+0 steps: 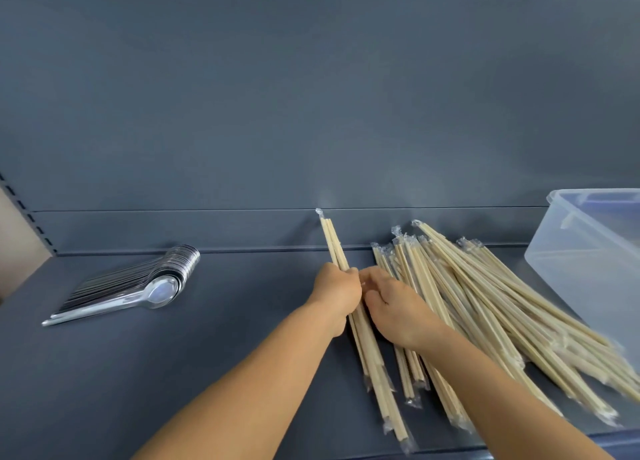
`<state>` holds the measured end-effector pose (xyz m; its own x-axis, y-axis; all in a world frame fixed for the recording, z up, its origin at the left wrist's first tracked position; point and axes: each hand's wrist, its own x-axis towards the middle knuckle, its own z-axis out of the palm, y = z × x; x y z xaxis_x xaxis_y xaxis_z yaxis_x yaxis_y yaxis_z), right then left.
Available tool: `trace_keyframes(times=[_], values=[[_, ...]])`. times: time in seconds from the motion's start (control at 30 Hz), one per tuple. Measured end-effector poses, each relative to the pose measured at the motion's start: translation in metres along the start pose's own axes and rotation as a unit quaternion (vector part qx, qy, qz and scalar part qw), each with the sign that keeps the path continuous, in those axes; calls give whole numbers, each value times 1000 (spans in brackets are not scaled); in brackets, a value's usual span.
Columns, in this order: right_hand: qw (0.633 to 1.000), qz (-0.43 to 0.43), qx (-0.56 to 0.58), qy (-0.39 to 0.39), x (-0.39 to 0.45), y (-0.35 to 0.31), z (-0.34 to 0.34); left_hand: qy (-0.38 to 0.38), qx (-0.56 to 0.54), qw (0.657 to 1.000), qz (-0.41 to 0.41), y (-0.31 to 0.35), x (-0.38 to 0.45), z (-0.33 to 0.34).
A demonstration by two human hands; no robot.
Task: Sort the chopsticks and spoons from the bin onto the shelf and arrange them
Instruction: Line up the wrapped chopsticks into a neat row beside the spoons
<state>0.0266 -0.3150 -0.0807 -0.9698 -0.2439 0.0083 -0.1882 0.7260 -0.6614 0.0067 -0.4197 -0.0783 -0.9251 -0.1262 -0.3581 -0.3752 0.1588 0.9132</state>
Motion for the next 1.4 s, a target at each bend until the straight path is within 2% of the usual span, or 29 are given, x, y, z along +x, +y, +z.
trace_keyframes(times=[0.07,0.23,0.4,0.47,0.53,0.6,0.67,0.8,0.97,1.07,1.23,1.3,1.4], values=[[999,-3,-30,16,1,3,0,11,-1,1000,3,4,-3,0],[984,-8,-176,17,0,20,-3,35,-118,992,-7,12,-4,-18],[979,-14,-201,3,2,29,-7,5,-119,986,114,25,-19,-40],[989,-27,-146,17,1,18,-7,-12,-102,976,194,35,-30,-47],[997,-55,-20,39,-1,-3,-8,-23,-78,959,273,47,-42,-52],[985,-96,131,48,-4,-26,-10,-33,-59,940,333,56,-54,-55],[962,-132,239,25,-7,-48,-12,-47,-56,929,364,60,-61,-57],[944,-142,297,11,-7,-61,-3,-52,-50,928,365,52,-65,-65],[959,-108,262,18,-10,-56,17,-60,-37,944,321,34,-64,-70],[962,-95,256,19,-10,-57,21,-70,-13,943,326,32,-62,-73],[960,-94,262,36,-8,-55,21,-128,-110,937,305,40,-65,-77],[961,-102,255,26,-9,-54,24,-115,-85,938,316,38,-64,-76],[958,-121,257,28,-10,-56,32,-48,-77,949,303,36,-60,-71]])
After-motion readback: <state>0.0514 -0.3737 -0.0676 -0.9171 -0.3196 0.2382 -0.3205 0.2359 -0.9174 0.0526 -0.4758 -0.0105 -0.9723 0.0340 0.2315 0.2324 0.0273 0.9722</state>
